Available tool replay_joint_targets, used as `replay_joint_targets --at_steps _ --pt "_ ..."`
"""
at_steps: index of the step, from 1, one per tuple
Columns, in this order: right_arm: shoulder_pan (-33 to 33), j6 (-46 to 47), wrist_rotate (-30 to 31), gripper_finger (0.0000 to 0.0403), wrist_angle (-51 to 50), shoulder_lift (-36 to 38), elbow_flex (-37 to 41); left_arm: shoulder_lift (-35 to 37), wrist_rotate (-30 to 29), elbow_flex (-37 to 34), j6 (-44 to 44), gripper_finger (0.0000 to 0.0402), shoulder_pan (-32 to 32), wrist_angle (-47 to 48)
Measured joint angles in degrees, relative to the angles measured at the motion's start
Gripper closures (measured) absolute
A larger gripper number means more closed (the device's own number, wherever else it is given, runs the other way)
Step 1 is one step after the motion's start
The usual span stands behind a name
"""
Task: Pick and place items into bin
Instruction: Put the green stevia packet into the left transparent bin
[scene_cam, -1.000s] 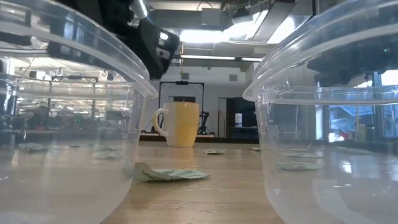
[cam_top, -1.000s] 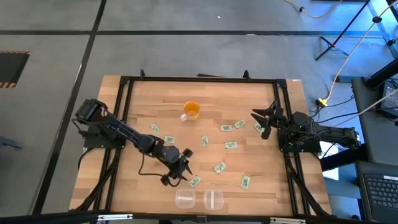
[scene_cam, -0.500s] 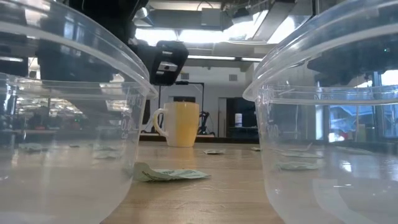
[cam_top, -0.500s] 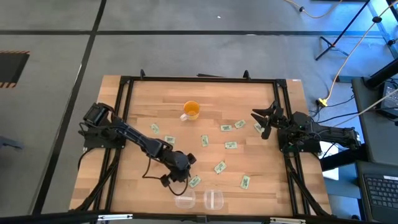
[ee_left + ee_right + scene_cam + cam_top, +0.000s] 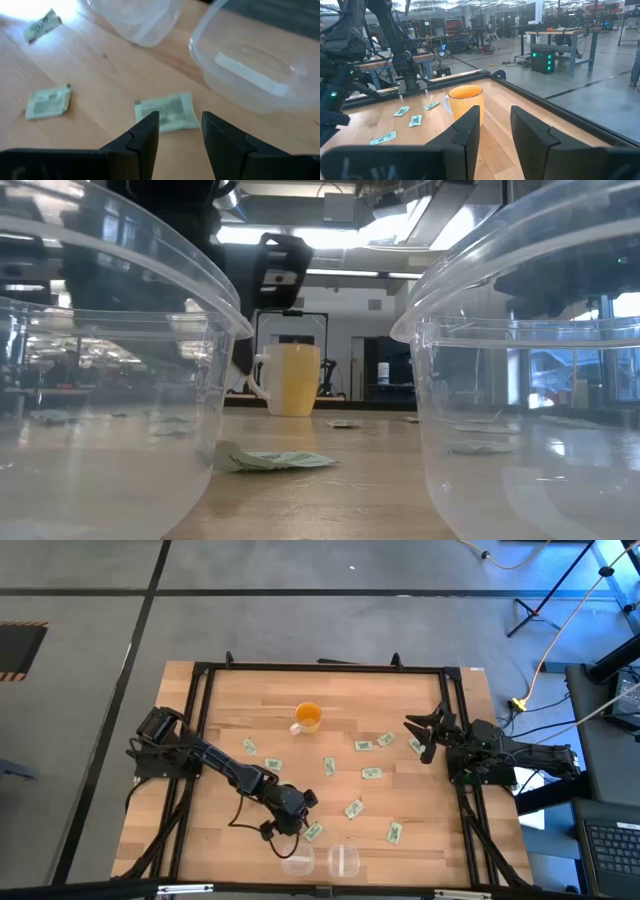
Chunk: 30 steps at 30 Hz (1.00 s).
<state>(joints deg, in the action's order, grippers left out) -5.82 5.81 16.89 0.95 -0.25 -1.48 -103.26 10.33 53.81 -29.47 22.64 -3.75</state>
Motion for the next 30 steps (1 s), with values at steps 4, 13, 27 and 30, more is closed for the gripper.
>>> replay_joint_targets --at_steps 4,13,27,30 --pt "0.0 0.0 0.0 0.029 0.0 0.0 0.0 -0.9 0.1 0.0 -0.3 0.0258 -0.1 -1.9" --pt "0.0 -0.1 0.0 0.029 0.0 0.0 0.0 -4.5 -0.2 0.0 -1.8 0.0258 -1.1 -5.3" --pt "0.0 0.0 0.0 0.029 0.0 -0.1 0.0 -6.8 1.2 -0.1 -2.6 0.0258 -0.9 -6.8" --pt "0.0 0.0 0.0 0.029 0.0 -0.1 0.0 -6.8 1.2 -0.1 -2.2 0.0258 -0.9 -6.8"
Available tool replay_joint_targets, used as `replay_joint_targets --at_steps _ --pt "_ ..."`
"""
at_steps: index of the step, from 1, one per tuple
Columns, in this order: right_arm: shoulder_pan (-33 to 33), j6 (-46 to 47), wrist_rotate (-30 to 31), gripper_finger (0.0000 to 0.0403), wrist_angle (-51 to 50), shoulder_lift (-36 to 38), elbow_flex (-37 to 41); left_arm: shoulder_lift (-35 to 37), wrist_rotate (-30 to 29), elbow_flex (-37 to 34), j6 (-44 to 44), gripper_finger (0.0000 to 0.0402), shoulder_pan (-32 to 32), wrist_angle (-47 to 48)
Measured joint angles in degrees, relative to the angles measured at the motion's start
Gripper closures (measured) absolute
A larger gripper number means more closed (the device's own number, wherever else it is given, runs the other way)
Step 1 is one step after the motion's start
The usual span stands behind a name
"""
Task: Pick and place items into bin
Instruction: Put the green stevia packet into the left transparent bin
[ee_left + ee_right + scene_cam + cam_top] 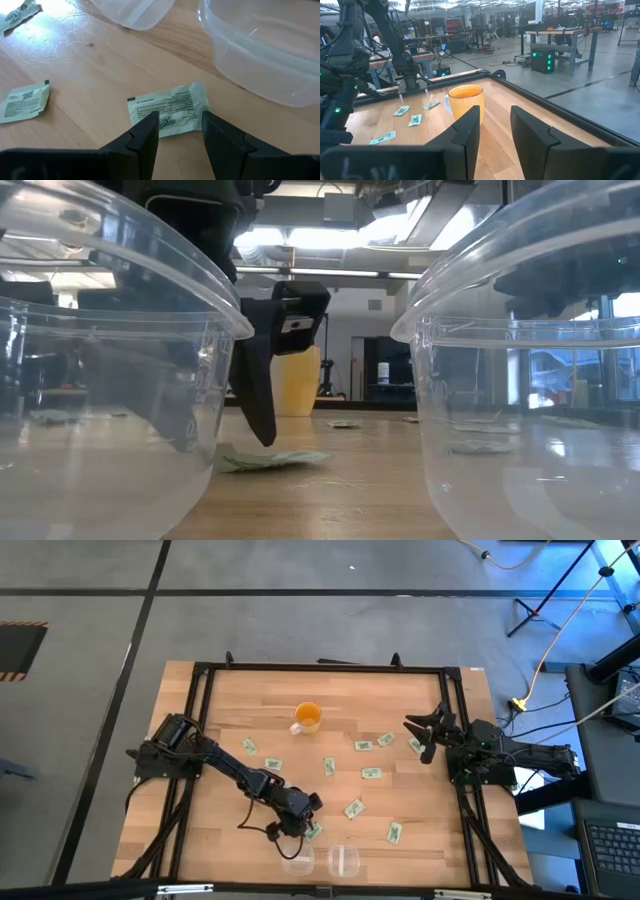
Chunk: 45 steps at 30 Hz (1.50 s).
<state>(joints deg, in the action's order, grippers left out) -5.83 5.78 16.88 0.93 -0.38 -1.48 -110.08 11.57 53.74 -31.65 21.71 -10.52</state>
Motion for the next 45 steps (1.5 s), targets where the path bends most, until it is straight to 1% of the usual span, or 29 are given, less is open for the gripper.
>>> replay_joint_targets --at_steps 6,9,11,16,21,25,28,34,37,40,45 --pt "0.0 0.0 0.0 0.029 0.0 0.0 0.0 0.0 0.4 0.0 -0.5 0.0258 -0.1 0.0" --pt "0.0 0.0 0.0 0.029 0.0 0.0 0.0 -0.7 2.2 0.0 -0.4 0.0264 -0.7 -0.3" --pt "0.0 0.0 0.0 0.029 0.0 0.0 0.0 -1.5 4.2 0.1 0.6 0.0273 -1.2 -1.1" --pt "0.0 0.0 0.0 0.029 0.0 0.0 0.0 -2.5 7.0 0.2 1.4 0.0303 -2.1 -1.3" --pt "0.0 0.0 0.0 0.029 0.0 0.0 0.0 -2.5 7.4 0.2 2.1 0.0332 -2.3 -0.9" --pt "0.0 0.0 0.0 0.029 0.0 0.0 0.0 -2.5 7.0 0.2 2.4 0.0346 -2.3 -0.6" --pt "0.0 0.0 0.0 0.029 0.0 0.0 0.0 -2.5 6.8 0.2 2.2 0.0348 -2.3 -0.6" --pt "0.0 0.1 0.0 0.029 0.0 0.0 0.0 -2.6 6.5 0.1 1.2 0.0325 -3.4 -0.2" --pt "0.0 0.1 0.0 0.029 0.0 0.0 0.0 -2.6 6.6 0.1 1.3 0.0326 -4.1 0.0" --pt "0.0 0.0 0.0 0.029 0.0 0.0 0.0 -2.6 7.1 0.1 1.0 0.0346 -4.5 0.6" --pt "0.0 0.0 0.0 0.029 0.0 0.0 0.0 -2.6 7.3 0.1 0.8 0.0391 -5.2 1.1"
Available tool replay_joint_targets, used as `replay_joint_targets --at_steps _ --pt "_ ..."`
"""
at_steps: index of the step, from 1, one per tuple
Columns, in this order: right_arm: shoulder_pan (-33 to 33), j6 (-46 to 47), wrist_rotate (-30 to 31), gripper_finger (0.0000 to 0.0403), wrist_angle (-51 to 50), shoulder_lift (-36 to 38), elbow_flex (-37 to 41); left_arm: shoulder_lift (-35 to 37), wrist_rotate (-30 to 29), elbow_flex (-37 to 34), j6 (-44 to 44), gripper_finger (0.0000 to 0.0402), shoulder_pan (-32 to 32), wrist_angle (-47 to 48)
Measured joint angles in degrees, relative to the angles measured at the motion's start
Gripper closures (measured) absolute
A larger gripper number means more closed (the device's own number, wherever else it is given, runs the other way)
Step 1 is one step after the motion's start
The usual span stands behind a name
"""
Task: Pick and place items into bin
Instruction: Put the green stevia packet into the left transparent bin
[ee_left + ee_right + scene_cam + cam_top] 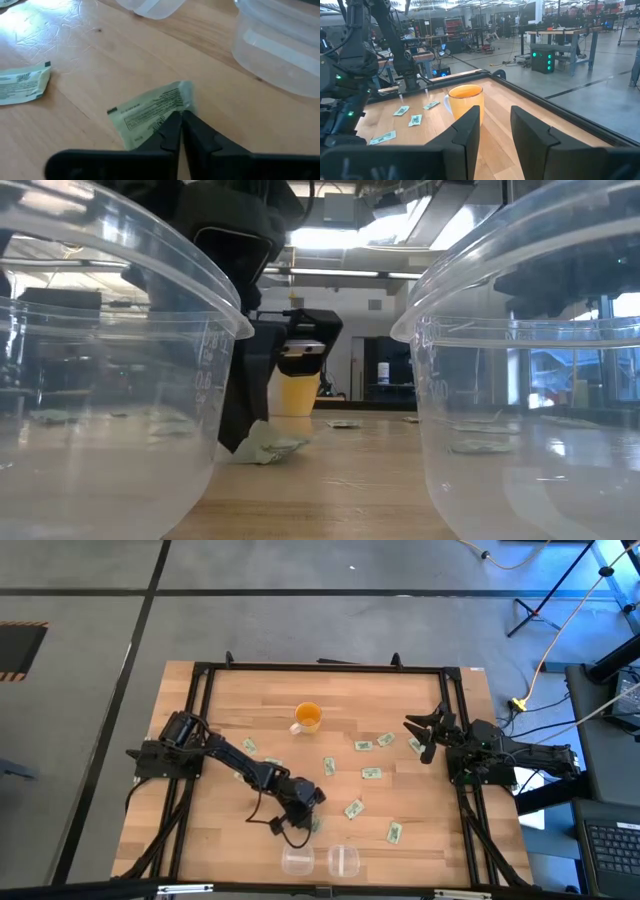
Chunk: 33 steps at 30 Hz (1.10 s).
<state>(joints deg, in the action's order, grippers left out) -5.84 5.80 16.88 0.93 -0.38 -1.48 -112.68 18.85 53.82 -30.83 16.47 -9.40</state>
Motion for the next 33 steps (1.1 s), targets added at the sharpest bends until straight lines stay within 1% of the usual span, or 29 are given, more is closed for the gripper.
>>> replay_joint_targets --at_steps 6,9,12,16,18,20,23,25,29,33 --pt "0.0 -0.2 0.0 0.029 0.0 0.0 0.0 0.0 -0.1 0.0 -1.0 0.0399 -0.5 0.9" --pt "0.0 -0.2 0.0 0.029 0.0 0.0 0.0 1.2 -0.7 0.0 -1.0 0.04 -0.9 3.0" --pt "0.0 -0.3 0.0 0.029 0.0 0.0 0.0 3.5 -1.8 -0.3 -1.0 0.04 -1.7 6.3" --pt "0.0 -0.3 0.0 0.029 0.0 0.0 0.0 7.3 -5.0 -0.6 -1.2 0.04 -1.8 10.3" --pt "0.0 -0.3 0.0 0.029 0.0 0.0 0.0 9.7 -5.9 -0.3 -1.4 0.04 -1.8 10.5" --pt "0.0 -0.3 0.0 0.029 0.0 0.0 0.0 11.8 -5.8 -0.3 0.2 0.04 -1.6 10.8" --pt "0.0 -0.3 0.0 0.029 0.0 0.0 0.0 15.0 -4.1 -0.3 2.9 0.04 -1.5 10.7" --pt "0.0 -0.3 0.0 0.029 0.0 0.0 0.0 17.3 -1.8 -0.3 5.4 0.04 -0.9 10.4" --pt "0.0 -0.3 0.0 0.029 0.0 0.0 0.0 20.6 2.9 -0.3 7.2 0.04 2.2 9.2" --pt "0.0 -0.3 0.0 0.029 0.0 0.0 0.0 21.7 2.9 -0.2 7.8 0.04 6.6 6.3"
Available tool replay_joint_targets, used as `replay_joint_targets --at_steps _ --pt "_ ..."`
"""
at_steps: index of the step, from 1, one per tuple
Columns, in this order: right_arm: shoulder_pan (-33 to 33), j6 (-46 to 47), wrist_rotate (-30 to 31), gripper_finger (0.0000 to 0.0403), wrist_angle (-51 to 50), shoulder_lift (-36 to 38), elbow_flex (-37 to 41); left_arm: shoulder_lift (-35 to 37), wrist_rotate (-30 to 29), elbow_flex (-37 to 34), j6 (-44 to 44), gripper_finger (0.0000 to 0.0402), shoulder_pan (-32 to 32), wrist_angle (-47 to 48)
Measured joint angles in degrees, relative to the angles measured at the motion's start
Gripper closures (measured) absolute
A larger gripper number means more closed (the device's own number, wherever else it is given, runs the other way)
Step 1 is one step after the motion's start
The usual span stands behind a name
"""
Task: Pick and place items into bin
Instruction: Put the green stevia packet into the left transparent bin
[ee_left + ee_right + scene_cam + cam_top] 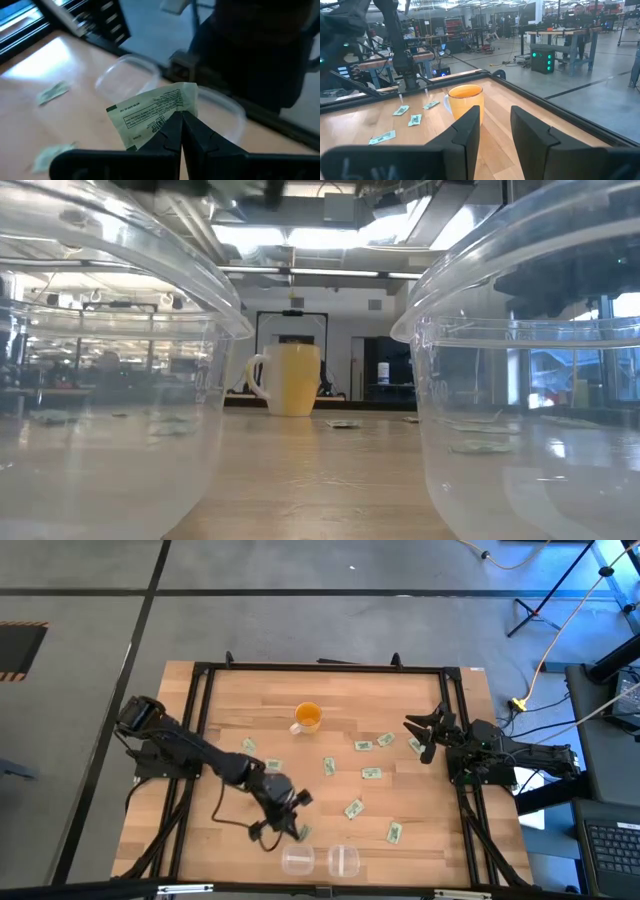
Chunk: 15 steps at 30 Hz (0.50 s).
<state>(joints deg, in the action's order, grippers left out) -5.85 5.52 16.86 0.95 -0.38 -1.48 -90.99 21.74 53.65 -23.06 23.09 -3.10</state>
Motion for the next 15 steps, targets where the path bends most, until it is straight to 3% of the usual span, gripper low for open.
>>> replay_joint_targets --at_steps 9,15 --pt "0.0 0.3 0.0 0.029 0.0 -0.2 0.0 -3.5 -3.5 0.1 7.8 0.04 4.4 -3.4" --pt "0.0 0.2 0.0 0.029 0.0 -0.2 0.0 -7.5 -3.6 5.7 8.9 0.04 5.7 2.9"
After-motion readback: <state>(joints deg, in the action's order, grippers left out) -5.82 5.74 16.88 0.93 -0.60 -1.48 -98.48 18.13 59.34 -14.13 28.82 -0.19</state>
